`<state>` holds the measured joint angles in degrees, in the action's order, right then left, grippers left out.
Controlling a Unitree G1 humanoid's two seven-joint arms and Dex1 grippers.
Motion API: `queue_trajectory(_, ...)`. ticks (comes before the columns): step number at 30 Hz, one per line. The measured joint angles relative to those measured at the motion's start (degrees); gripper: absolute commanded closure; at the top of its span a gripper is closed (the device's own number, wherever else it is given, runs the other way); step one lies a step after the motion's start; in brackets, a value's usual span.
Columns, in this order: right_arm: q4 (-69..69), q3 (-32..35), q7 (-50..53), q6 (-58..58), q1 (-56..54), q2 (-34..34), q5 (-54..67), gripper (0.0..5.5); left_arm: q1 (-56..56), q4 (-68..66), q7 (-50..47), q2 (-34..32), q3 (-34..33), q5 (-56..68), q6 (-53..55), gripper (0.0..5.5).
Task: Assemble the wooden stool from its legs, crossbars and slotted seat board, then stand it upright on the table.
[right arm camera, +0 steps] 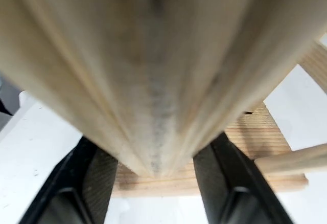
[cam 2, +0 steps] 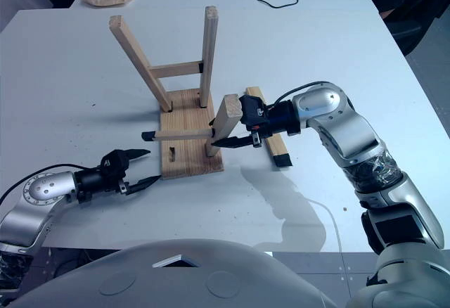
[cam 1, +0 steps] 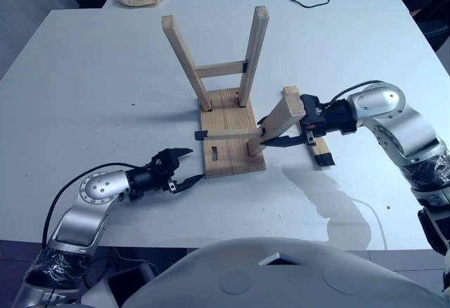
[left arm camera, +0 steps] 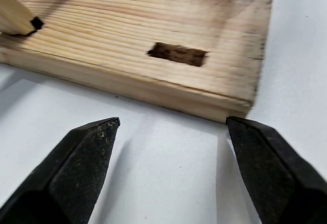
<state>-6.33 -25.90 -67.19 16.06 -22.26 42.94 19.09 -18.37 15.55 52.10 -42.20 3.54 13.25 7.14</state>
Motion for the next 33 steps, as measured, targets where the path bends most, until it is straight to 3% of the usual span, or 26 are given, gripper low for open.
queue_trajectory(3,1.93,-0.57,2.28,0.0,3.2,-0.77,-2.91,2.26,-0.15,-0.1,0.07,0.0,0.19,-0.94,-0.32,1.64)
queue_trajectory(10,-1.11,3.03,2.25,-0.71,7.73,3.01,-6.73,2.23,0.44,-0.27,-0.45,0.28,0.12,-1.11,-0.45,1.64)
queue_trajectory(15,-5.02,13.48,7.36,-0.24,17.02,5.09,-4.76,2.23,-0.73,-0.35,-0.95,0.48,-0.38,-1.13,-0.68,1.64)
queue_trajectory(21,-5.01,24.5,18.08,0.81,24.61,0.73,-2.76,1.41,-1.03,-0.41,-1.21,0.55,-1.98,-0.97,-0.58,1.64)
queue_trajectory(26,-5.52,24.29,21.77,1.4,31.44,-2.2,-4.13,1.25,-1.27,-0.39,-1.21,0.54,-2.34,-0.99,-0.32,1.64)
queue_trajectory(33,-2.49,23.23,27.3,-0.27,32.34,-6.77,-6.47,1.25,-0.97,-0.47,-1.19,0.5,-2.34,-1.17,-0.2,1.64)
